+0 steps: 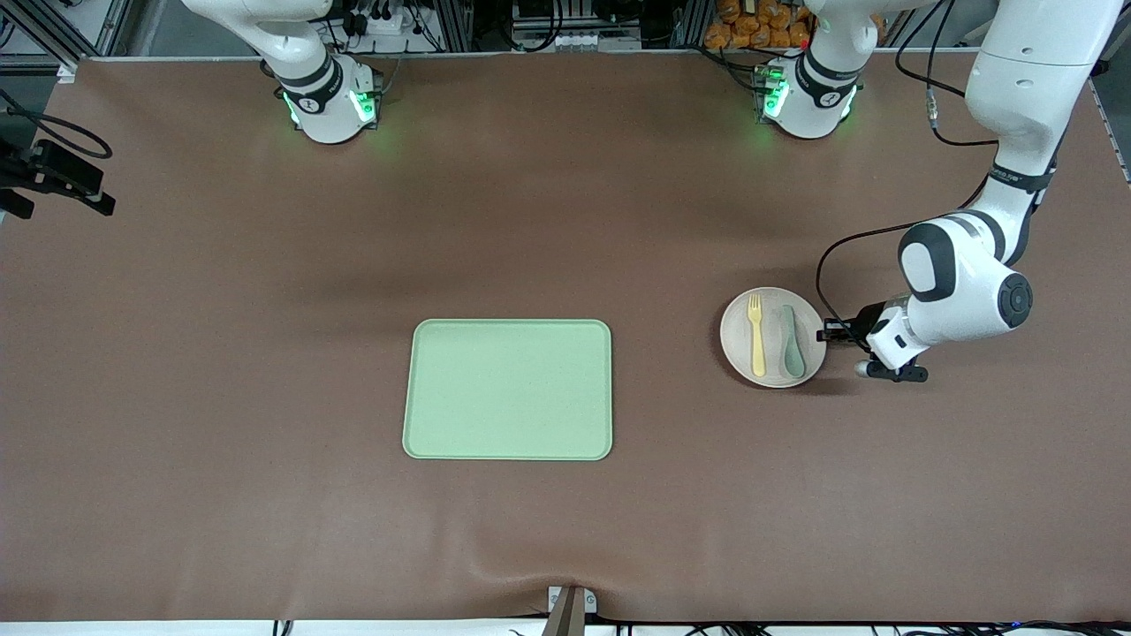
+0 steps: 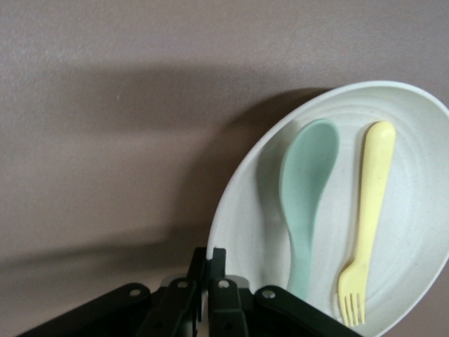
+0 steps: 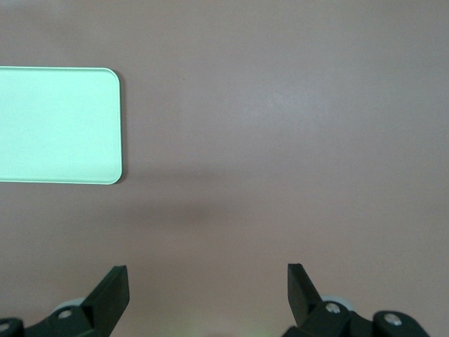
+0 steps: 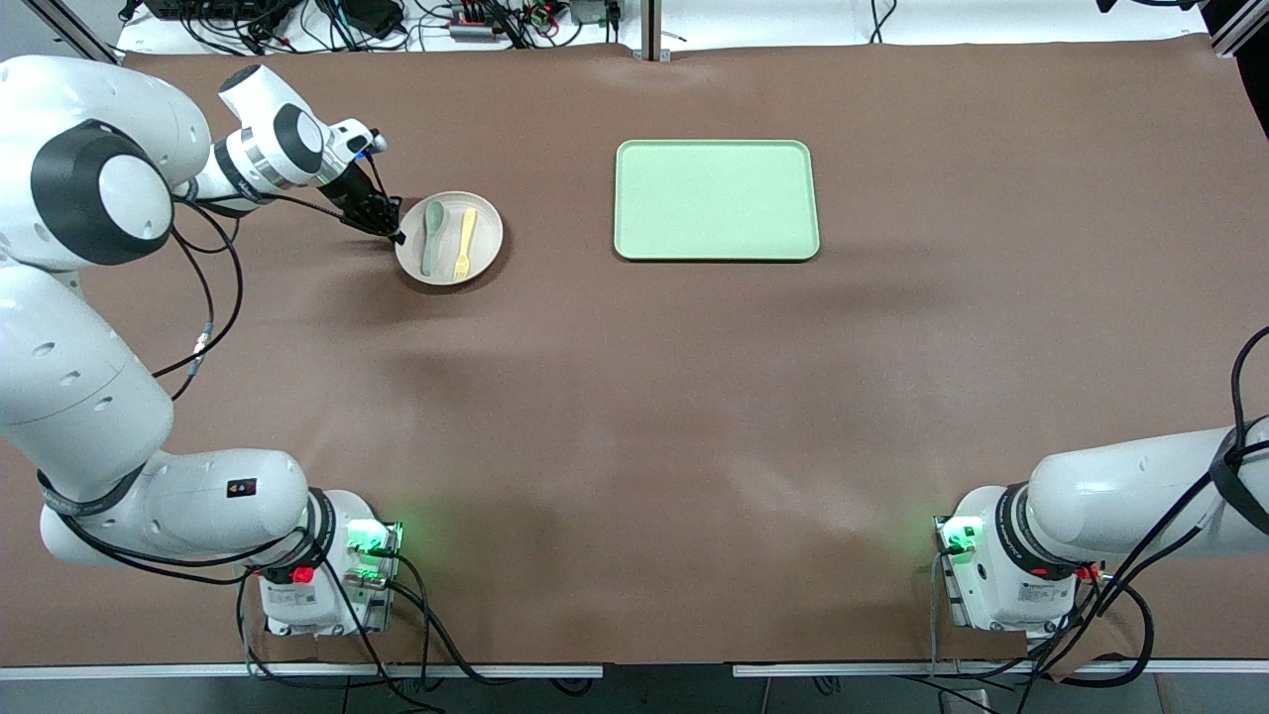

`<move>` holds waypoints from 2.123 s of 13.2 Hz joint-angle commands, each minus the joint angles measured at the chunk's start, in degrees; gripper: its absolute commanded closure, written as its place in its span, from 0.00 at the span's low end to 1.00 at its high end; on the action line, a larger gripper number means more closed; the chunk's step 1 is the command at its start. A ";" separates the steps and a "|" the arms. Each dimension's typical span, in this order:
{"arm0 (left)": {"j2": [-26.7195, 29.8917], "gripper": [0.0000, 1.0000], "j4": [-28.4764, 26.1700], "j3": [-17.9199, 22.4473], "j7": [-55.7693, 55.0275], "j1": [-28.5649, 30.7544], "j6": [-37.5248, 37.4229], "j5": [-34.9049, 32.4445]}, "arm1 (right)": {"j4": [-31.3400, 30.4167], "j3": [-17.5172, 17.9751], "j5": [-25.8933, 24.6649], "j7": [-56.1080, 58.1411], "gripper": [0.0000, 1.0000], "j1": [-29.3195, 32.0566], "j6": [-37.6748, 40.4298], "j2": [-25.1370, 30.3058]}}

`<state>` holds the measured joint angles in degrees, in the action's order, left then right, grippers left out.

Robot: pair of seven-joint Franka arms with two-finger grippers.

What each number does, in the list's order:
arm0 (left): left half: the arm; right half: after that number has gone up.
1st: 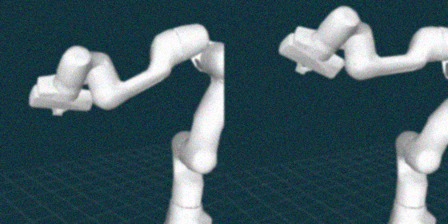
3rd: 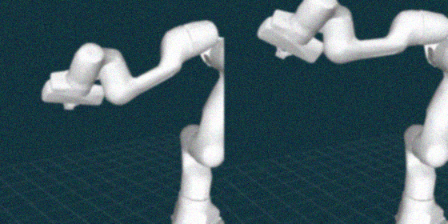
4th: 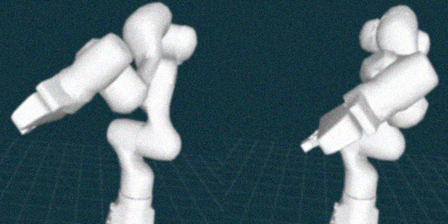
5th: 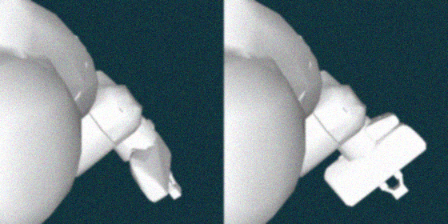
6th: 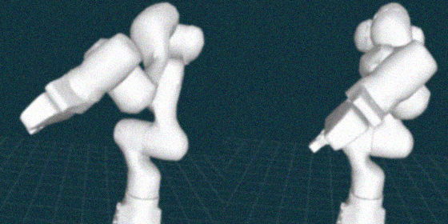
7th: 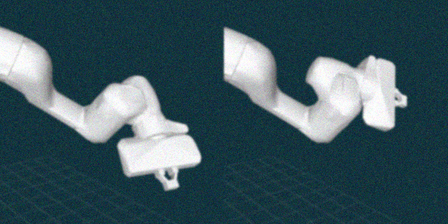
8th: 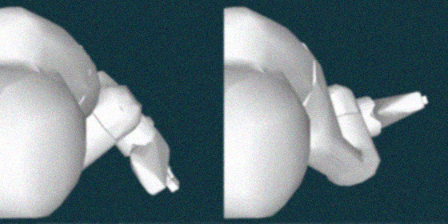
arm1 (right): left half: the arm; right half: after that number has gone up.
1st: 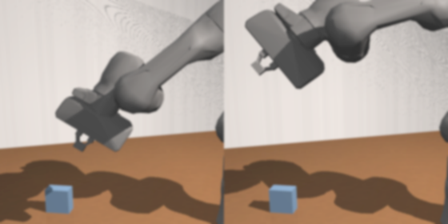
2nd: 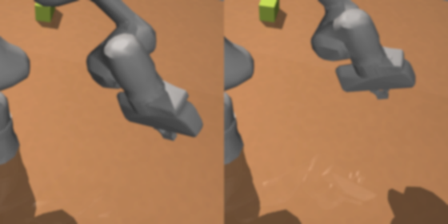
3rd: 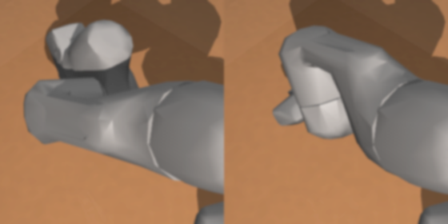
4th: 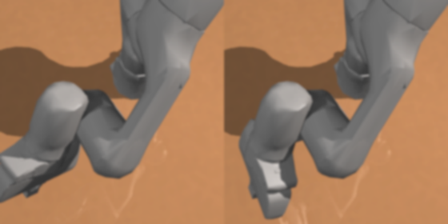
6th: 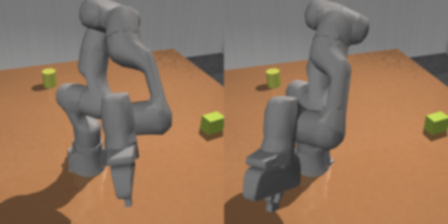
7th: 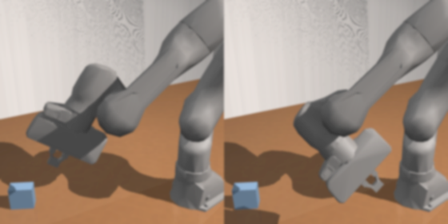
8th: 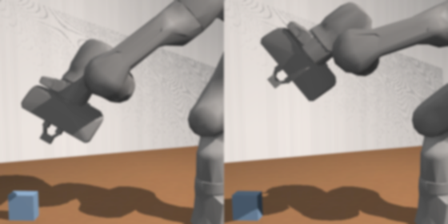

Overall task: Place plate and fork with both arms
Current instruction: 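Close the left gripper on the white plate rim, then slide the plate with the left gripper onto the green tray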

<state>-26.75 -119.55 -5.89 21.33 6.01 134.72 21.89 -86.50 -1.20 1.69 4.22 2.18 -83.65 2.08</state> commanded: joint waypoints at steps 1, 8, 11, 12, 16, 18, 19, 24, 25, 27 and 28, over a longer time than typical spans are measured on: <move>-1.64 1.00 3.88 -0.35 1.79 -0.03 -1.37 1.40 | 0.37 0.32 0.77 0.79 0.00 0.63 0.15 0.38; -2.08 1.00 19.51 -1.06 -5.65 -5.29 -15.53 0.79 | 0.46 0.40 0.94 0.52 0.00 0.46 0.15 -0.32; -4.88 1.00 26.54 -1.06 -16.55 -10.74 -17.21 0.61 | 0.54 0.32 1.12 0.70 0.00 0.81 0.50 -1.11; -6.02 1.00 28.83 -1.06 -19.97 -12.85 -17.21 0.61 | 0.54 0.32 1.12 0.70 0.00 0.81 0.50 -1.11; -11.12 1.00 36.13 -0.88 -27.72 -21.37 -17.21 1.13 | 0.54 0.23 1.12 0.52 0.00 0.81 0.50 -1.64; -13.41 1.00 39.30 -0.88 -34.57 -24.45 -16.77 1.05 | 0.54 0.32 1.12 0.61 0.00 0.72 0.15 -3.21; -14.55 1.00 40.70 -0.62 -36.42 -26.04 -16.51 0.96 | 0.54 0.32 1.38 0.70 0.00 0.63 -0.02 -4.88; -19.03 1.00 42.56 -0.44 -42.06 -31.40 -11.07 1.05 | 0.54 0.49 2.09 0.61 0.00 -0.24 -3.10 -9.37; -19.91 1.00 42.56 -0.44 -43.20 -32.37 -8.88 1.05 | 0.54 0.49 2.00 0.09 0.00 -1.29 -3.27 -9.81; -21.93 1.00 42.65 -0.44 -44.70 -34.48 -5.01 0.96 | 0.54 0.49 2.00 0.08 0.00 -1.92 -4.94 -11.04; -22.90 1.00 42.74 -0.44 -45.05 -34.92 -3.51 1.05 | 0.54 0.49 2.00 0.08 0.00 -1.92 -5.82 -11.74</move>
<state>-47.13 -79.25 -7.11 -22.30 -27.17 129.03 21.96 -86.78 -0.64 3.19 4.21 0.49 -88.40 -8.37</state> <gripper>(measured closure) 0.956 0.000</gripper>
